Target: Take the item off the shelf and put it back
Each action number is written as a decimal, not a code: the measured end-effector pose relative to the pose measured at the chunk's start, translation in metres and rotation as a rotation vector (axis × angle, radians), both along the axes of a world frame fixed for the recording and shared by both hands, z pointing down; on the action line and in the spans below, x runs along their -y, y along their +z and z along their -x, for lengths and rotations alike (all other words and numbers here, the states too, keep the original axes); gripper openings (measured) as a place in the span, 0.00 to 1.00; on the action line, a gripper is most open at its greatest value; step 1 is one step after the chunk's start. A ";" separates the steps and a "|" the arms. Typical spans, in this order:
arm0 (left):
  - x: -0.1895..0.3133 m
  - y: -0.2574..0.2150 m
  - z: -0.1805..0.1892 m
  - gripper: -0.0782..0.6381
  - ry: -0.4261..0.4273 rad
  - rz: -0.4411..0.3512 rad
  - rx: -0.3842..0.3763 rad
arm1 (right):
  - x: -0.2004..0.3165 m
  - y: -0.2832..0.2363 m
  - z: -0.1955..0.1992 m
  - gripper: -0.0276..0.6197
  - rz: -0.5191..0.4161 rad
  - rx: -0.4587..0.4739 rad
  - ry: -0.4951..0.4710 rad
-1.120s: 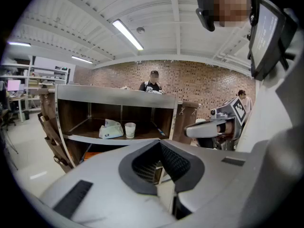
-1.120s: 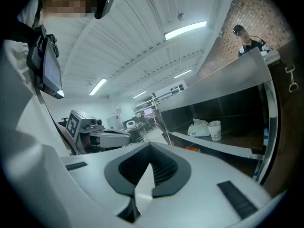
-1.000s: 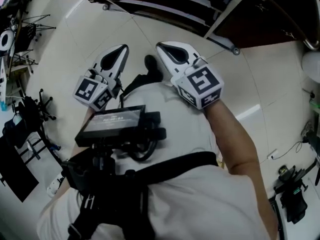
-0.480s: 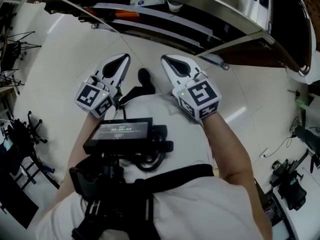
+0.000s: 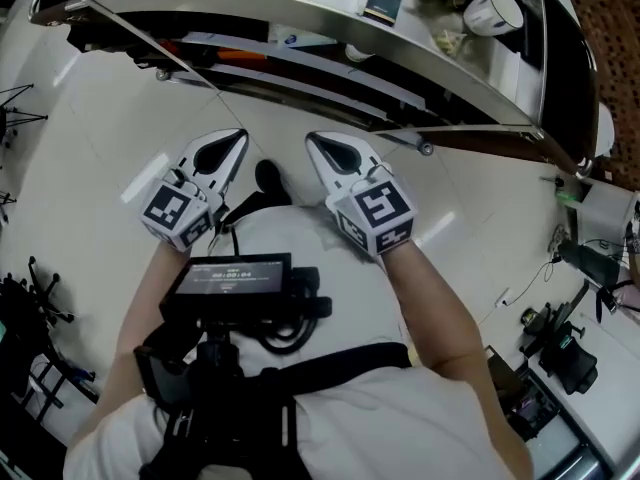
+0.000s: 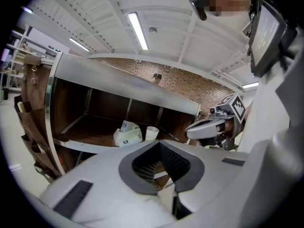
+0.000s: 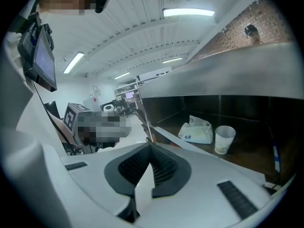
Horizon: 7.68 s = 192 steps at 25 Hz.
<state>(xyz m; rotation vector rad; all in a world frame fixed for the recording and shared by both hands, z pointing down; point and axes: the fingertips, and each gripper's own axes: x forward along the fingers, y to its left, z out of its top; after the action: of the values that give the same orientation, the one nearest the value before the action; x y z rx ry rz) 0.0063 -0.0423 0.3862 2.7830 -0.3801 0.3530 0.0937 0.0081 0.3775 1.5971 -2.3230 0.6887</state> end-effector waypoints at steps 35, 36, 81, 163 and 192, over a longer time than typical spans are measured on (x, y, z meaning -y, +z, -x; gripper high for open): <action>0.030 -0.004 -0.026 0.11 -0.073 -0.018 -0.013 | 0.046 0.006 -0.025 0.05 -0.030 -0.061 -0.040; 0.028 -0.002 -0.027 0.11 -0.072 -0.017 -0.011 | 0.044 0.007 -0.025 0.05 -0.027 -0.062 -0.041; 0.008 0.047 -0.013 0.11 -0.211 0.101 0.014 | 0.112 0.099 -0.165 0.07 0.262 -1.183 -0.245; 0.048 -0.159 0.053 0.12 -0.433 -0.206 -0.127 | 0.104 -0.156 0.103 0.07 -0.473 -0.253 -0.665; 0.022 -0.027 -0.012 0.14 -0.234 -0.045 -0.076 | 0.059 0.019 -0.012 0.07 0.039 -0.542 -0.631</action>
<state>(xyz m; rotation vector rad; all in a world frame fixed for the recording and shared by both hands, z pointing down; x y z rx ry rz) 0.0179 -0.0644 0.3594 2.7454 -0.6941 0.1851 0.1055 -0.0514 0.3968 0.7983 -2.1704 0.1266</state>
